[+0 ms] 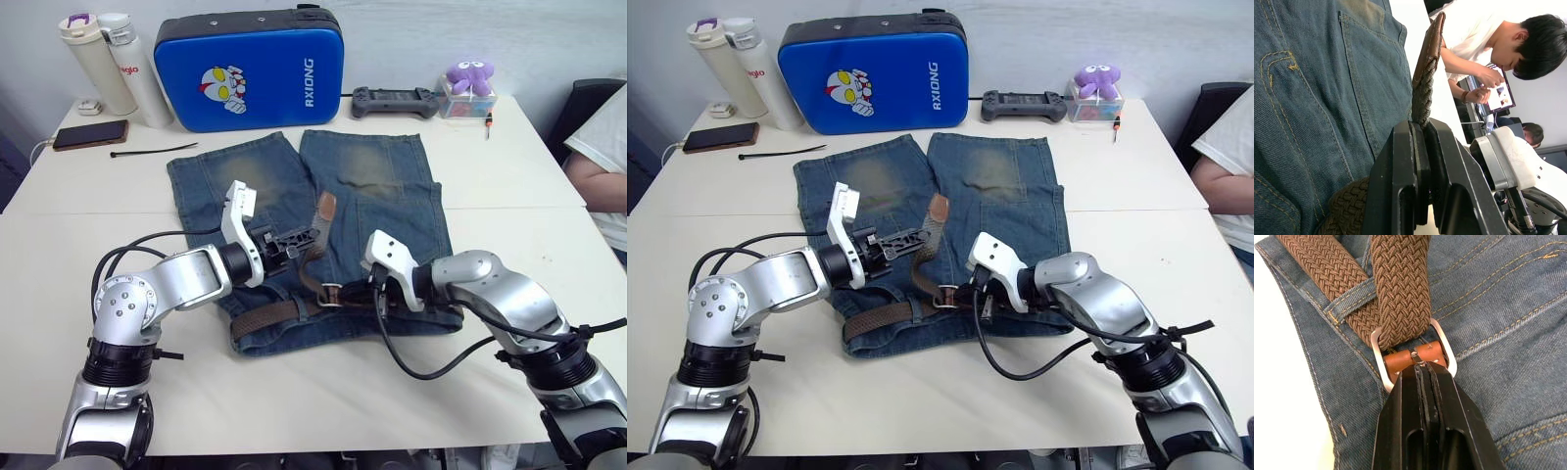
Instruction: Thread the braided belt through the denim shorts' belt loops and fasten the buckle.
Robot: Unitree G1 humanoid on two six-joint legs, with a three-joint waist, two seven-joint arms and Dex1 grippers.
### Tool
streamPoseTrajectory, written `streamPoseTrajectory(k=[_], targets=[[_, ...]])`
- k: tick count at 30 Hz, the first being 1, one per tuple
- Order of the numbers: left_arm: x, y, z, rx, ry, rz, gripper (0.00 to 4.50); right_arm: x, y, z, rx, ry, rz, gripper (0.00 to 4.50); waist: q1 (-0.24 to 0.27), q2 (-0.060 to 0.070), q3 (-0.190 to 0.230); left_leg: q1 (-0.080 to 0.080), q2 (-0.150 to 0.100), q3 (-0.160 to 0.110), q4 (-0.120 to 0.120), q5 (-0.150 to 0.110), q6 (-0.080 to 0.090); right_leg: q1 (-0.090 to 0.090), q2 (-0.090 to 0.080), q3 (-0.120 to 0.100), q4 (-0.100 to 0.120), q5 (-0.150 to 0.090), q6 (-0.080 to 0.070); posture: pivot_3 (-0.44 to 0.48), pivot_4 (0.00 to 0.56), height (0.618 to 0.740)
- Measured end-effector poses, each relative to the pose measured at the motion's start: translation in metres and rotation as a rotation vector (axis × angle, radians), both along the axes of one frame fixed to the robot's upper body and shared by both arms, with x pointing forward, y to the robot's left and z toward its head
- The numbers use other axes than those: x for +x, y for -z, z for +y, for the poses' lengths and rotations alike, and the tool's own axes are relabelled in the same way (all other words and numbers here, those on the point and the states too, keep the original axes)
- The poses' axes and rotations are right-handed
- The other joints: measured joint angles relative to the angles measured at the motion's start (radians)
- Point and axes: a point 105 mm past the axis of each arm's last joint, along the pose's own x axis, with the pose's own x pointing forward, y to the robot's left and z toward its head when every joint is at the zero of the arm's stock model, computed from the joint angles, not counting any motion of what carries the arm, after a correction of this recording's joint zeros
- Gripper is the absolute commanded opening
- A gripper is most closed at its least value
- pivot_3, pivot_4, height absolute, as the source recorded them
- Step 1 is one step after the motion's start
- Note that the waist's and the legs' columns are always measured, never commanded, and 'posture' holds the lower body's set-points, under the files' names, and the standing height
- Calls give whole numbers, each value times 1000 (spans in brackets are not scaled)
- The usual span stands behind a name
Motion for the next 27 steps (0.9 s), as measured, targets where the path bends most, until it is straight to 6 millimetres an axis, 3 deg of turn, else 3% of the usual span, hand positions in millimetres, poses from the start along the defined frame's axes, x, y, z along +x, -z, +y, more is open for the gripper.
streamPoseTrajectory(k=[9, 17, 27], targets=[[-1, 2, 5, 26, -7, -1, 0, -2, 8, 15, 75, -44, 15, 35, -2, 0, 0, 0, 0, 0, 0, 0, 0, 0, 0, 0, 0, 0, 0, 0, 150, 739], [-7, 22, 20, 59, -37, 44, 0, 3, 12, 14, 103, -47, 1, 35, -4, 0, 0, 3, 0, 0, -1, 0, 0, 2, 0, 0, 0, 0, 0, 0, 150, 739], [-4, 30, 34, 72, -75, 38, 0, 8, -16, 4, 201, -19, 49, 35, 0, 0, 0, 2, 0, 0, -3, 0, 1, 3, 0, 0, -3, 0, 0, 0, 150, 739]])
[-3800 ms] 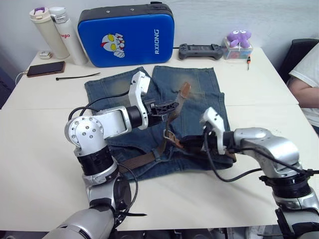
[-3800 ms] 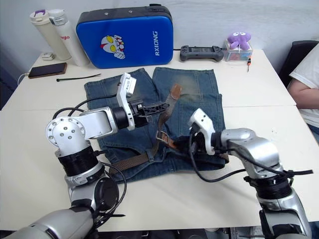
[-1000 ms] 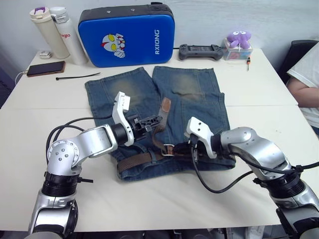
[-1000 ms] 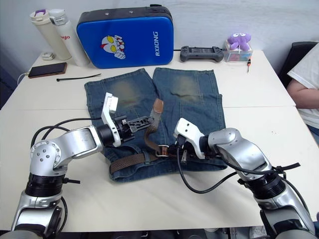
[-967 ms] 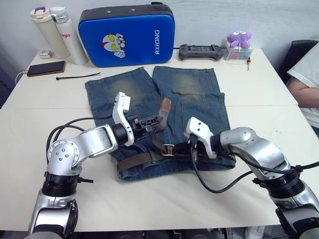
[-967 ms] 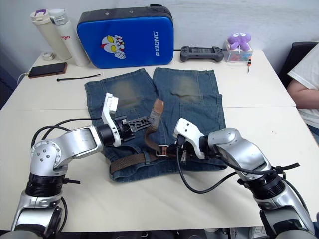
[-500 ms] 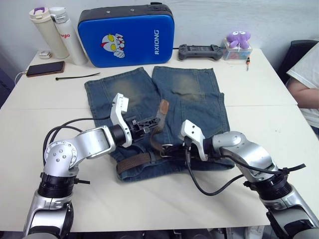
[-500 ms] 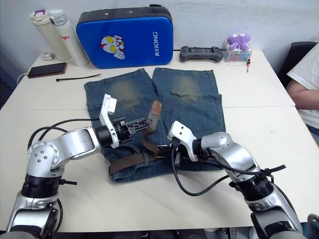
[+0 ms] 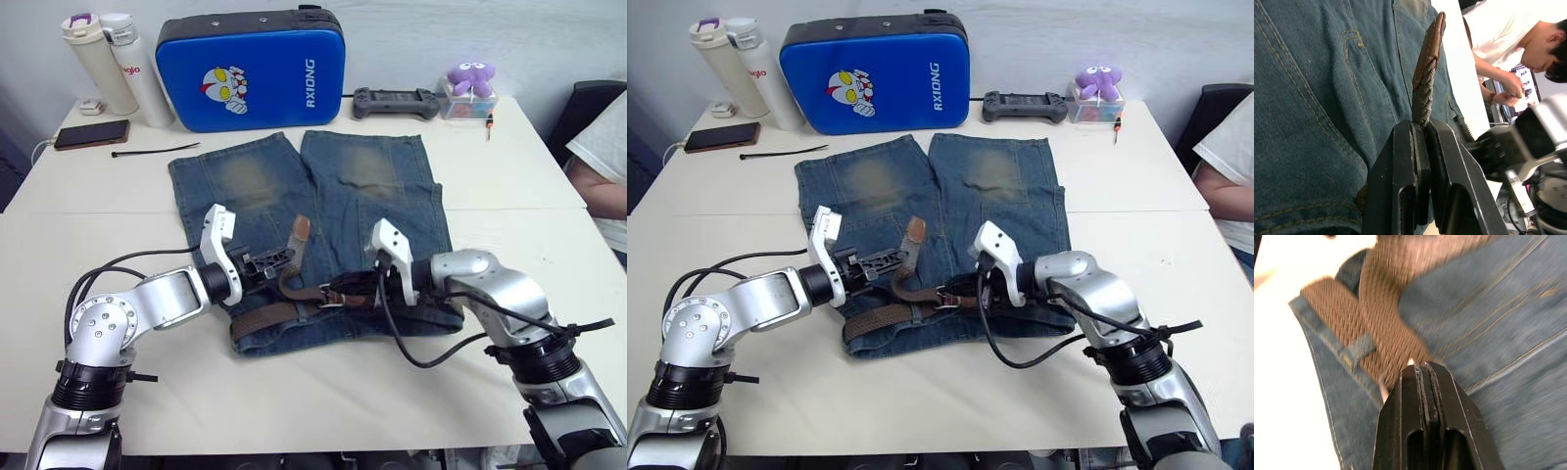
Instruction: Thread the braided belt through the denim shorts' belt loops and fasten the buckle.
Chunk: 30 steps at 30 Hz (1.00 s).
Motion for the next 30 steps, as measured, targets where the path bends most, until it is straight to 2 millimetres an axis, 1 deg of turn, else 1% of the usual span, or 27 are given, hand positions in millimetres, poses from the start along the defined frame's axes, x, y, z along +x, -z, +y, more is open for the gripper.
streamPoseTrajectory(k=[3, 5, 8, 13, 18, 24, 30], targets=[[4, 3, 6, 3, -21, 3, 0, 1, 4, 0, 6, -1, 29, 35, -3, 0, 0, 0, 0, 0, -1, 0, 0, 0, 0, 0, 0, 0, 0, 0, 150, 739], [4, 3, 6, 3, -18, -3, 0, 1, 7, 1, 7, -2, 54, 35, -1, 0, 0, 0, 0, 0, -1, 0, 0, 0, 0, 0, -1, 0, 0, 0, 150, 739], [6, 2, 7, 12, -21, -16, 0, -3, 10, 6, 18, -25, 81, 35, -2, 0, 0, 0, 0, 0, -1, 0, 0, 0, 0, 0, -1, 0, 0, 0, 150, 739], [11, -6, 5, 11, -19, -48, 0, 0, 20, 14, 48, -10, 144, 35, -1, 0, 0, 0, 0, 0, -1, 0, 0, 0, 0, 0, -1, 0, 0, 0, 150, 739], [13, -6, 5, 4, -21, -48, 0, 0, 26, 12, 52, -2, 173, 35, -3, 0, 0, 0, 0, 0, -1, 0, 0, 0, 0, 0, -1, 0, 0, 0, 150, 739], [13, -6, 5, 0, -19, -50, 0, -1, 27, 9, 78, 5, 217, 35, -3, 0, 0, 0, 0, 0, -1, 0, 0, 0, 0, 0, -2, 0, 0, 0, 150, 739], [10, -7, 0, -20, 13, -55, 0, 1, 30, 9, 87, 6, 257, 35, -4, 0, 0, 0, 0, 0, -1, 0, 0, 0, 0, 0, -2, 0, 0, 0, 150, 739]])
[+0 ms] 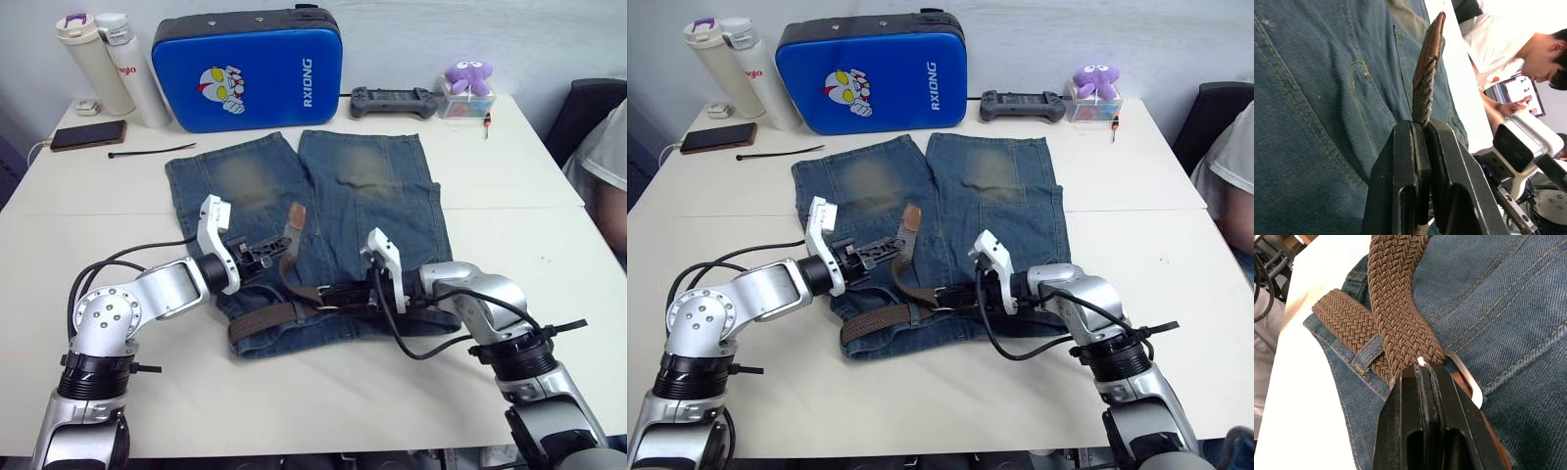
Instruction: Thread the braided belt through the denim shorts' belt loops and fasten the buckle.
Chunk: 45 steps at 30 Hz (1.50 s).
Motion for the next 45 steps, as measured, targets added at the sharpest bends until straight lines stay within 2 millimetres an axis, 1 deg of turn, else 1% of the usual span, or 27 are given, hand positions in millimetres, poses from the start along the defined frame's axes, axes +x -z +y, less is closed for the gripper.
streamPoseTrajectory(k=[3, 6, 9, 14, 22, 25, 27, 30, 35, 40, 45], targets=[[-11, -7, -9, -1, 93, -41, 0, 3, 1, 5, -15, -29, 26, 35, -3, 0, 0, 1, 0, 0, 0, 0, 0, 0, 0, 0, 0, 0, 0, 0, 150, 739], [-13, -14, -12, 1, 132, -69, 0, 3, 2, 6, -49, -70, 29, 35, -6, 0, 0, 3, 0, 0, -2, 0, 0, 2, 0, 0, 0, 0, 0, 0, 150, 739], [-14, -16, -14, 1, 161, -76, 0, 0, 3, 3, -107, -124, 8, 35, -5, 0, 0, 8, 0, 0, -8, 0, 0, 7, 0, 0, -4, 0, 0, 0, 150, 739], [-7, -27, -18, 9, 188, -114, 0, -6, 8, 7, -151, -177, -18, 35, -2, -2, -2, 10, 0, 0, -12, 1, -2, 7, 0, 0, -7, 0, 0, 0, 150, 739], [0, -31, -32, 6, 254, -132, 0, -11, 13, 21, -138, -147, -61, 35, -25, -5, -4, 13, 0, 0, -14, 2, -3, 8, 0, 0, -5, 0, 0, 0, 150, 739], [-2, -29, -35, 10, 277, -129, 0, -19, 11, 18, -145, -152, -74, 35, -22, -5, -4, 12, 0, 0, -15, 2, -4, 7, 0, 0, -5, 0, 0, 0, 150, 739], [-2, -27, -34, 12, 284, -127, 0, -21, 9, 11, -147, -137, -67, 35, -19, -5, -4, 12, 0, 0, -15, 2, -3, 7, 0, 0, -7, 0, 0, 0, 150, 739], [-3, -21, -31, 18, 276, -113, 0, -17, 3, 0, -132, -78, -34, 35, -13, -5, -4, 10, 0, 0, -14, 2, -2, 7, -1, 0, -9, 0, 0, 0, 150, 739], [-4, -17, -30, 23, 275, -105, 0, -5, -8, -9, -111, 5, -21, 35, -2, -5, -4, 9, 0, 0, -14, 2, -2, 6, -1, 0, -9, 0, 0, 0, 150, 739], [-4, -18, -29, 25, 273, -111, 0, -1, -8, -10, -107, 20, -15, 35, 0, -5, -4, 9, 0, 0, -15, 2, -2, 5, -1, 0, -9, 0, 0, 0, 150, 739], [-4, -19, -27, 29, 269, -112, 0, -5, -4, -3, -103, -13, -1, 35, 0, -5, -4, 9, 0, 0, -15, 2, -2, 5, 0, 0, -9, 0, 0, 0, 150, 739]])
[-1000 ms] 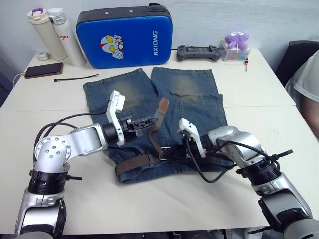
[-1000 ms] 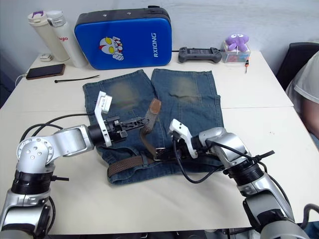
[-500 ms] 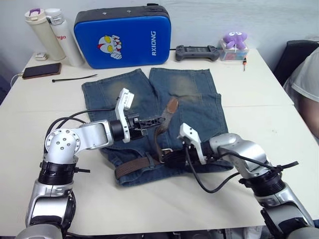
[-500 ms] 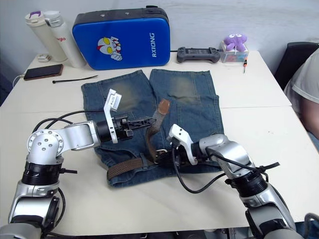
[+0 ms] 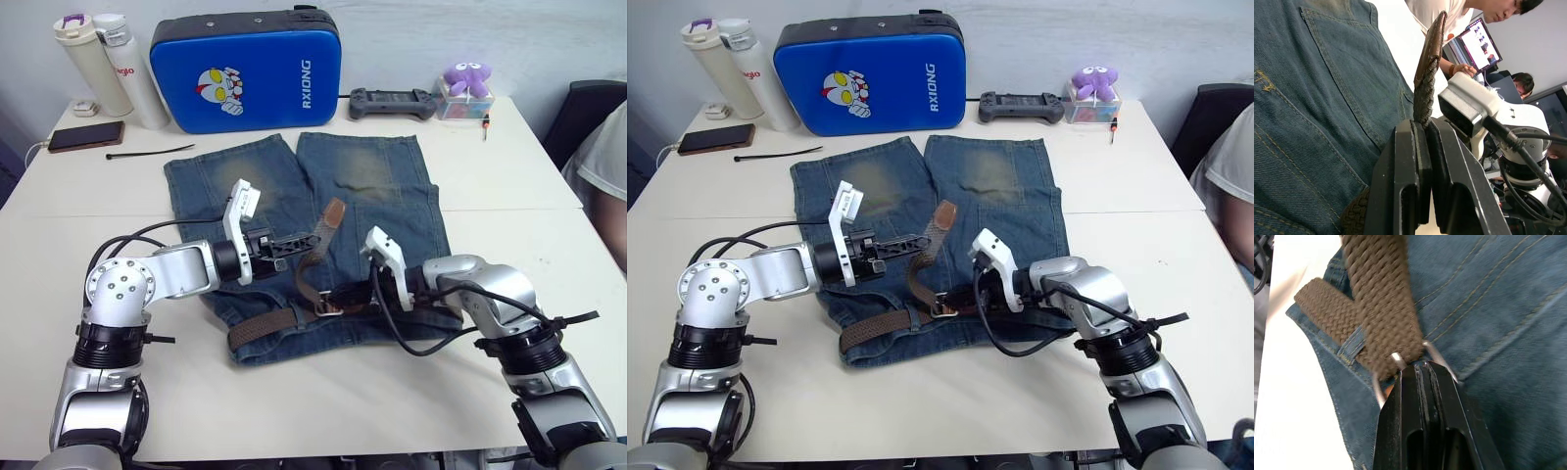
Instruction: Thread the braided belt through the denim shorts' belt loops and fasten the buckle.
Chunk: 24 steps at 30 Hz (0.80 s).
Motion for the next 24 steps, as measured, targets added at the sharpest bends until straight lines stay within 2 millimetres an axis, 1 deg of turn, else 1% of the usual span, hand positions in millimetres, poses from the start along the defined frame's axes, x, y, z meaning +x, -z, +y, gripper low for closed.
streamPoseTrajectory(k=[9, 16, 20, 24], targets=[[1, -2, 4, 3, -12, -4, 0, 0, 3, 2, 11, -14, -9, 35, -1, 0, 0, 0, 0, 0, 0, 0, 0, 0, 0, 0, 0, 0, 0, 0, 150, 739], [0, -4, 0, -26, -7, 2, 0, 1, 8, 11, -42, -39, -43, 35, -11, 0, 0, 2, 0, 0, 0, 0, 0, 1, 0, 0, 1, 0, 0, 0, 150, 739], [0, -4, -5, -48, 5, 8, 0, 0, 11, 16, -106, -77, -98, 35, -24, 0, -1, 3, 0, 0, 0, 0, 0, 2, 0, 0, 1, 0, 0, 0, 150, 739], [5, -12, -7, -55, 9, -6, 0, -2, 11, 16, -153, -99, -146, 35, -22, 0, -1, 4, 0, 0, 0, 0, -1, 3, 0, 0, 2, 0, 0, 0, 150, 739]])
